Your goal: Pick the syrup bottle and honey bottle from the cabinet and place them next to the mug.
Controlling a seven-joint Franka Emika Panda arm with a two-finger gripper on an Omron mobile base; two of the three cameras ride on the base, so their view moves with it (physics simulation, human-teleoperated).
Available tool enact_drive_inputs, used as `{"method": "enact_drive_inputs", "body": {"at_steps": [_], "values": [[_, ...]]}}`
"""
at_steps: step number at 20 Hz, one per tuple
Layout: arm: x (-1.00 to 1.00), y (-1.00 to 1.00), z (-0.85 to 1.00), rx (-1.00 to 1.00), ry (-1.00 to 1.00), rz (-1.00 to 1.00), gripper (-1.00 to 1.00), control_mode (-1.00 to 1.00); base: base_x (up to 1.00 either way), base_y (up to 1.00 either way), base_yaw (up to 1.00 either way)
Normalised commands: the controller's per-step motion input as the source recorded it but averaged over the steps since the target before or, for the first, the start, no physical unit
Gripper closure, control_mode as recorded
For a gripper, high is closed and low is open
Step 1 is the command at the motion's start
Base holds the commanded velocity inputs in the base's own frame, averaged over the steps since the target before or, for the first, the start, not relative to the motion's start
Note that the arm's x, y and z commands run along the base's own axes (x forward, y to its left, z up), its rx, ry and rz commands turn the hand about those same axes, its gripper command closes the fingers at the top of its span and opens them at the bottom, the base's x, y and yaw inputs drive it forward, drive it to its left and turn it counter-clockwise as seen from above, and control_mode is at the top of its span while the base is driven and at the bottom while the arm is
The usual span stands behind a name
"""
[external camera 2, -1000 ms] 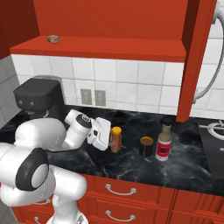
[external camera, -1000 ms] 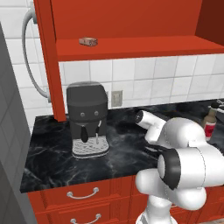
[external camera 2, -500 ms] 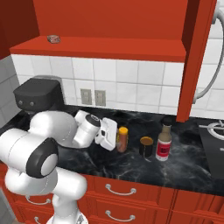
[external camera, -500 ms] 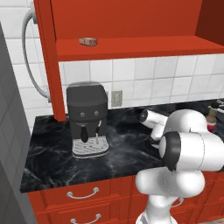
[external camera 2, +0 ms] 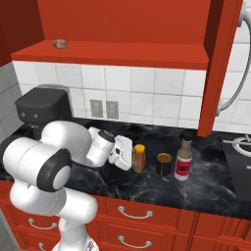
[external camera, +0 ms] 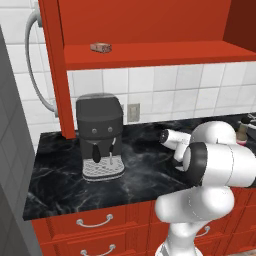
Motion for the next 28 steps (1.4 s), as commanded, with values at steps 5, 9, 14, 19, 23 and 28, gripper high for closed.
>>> {"method": "enact_drive_inputs", "body": {"at_steps": [5,9,14,19,23,28], "values": [[0.08,0.00,-0.06,-0.09,-0.02,0.00,1.00,-1.00,0.00,0.00,0.00],[0.09,0.00,-0.34,0.00,-0.06,0.00,1.00,-1.00,0.00,0.00,0.00],[0.02,0.00,-0.24,0.00,-0.04,0.00,1.00,-1.00,0.00,0.00,0.00],[0.00,0.00,0.00,0.00,0.00,0.00,-1.00,-1.00,0.00,0.00,0.00],[0.00,0.00,0.00,0.00,0.00,0.00,-1.00,-1.00,0.00,0.00,0.00],[0.00,0.00,0.00,0.00,0.00,0.00,-1.00,-1.00,0.00,0.00,0.00]]}}
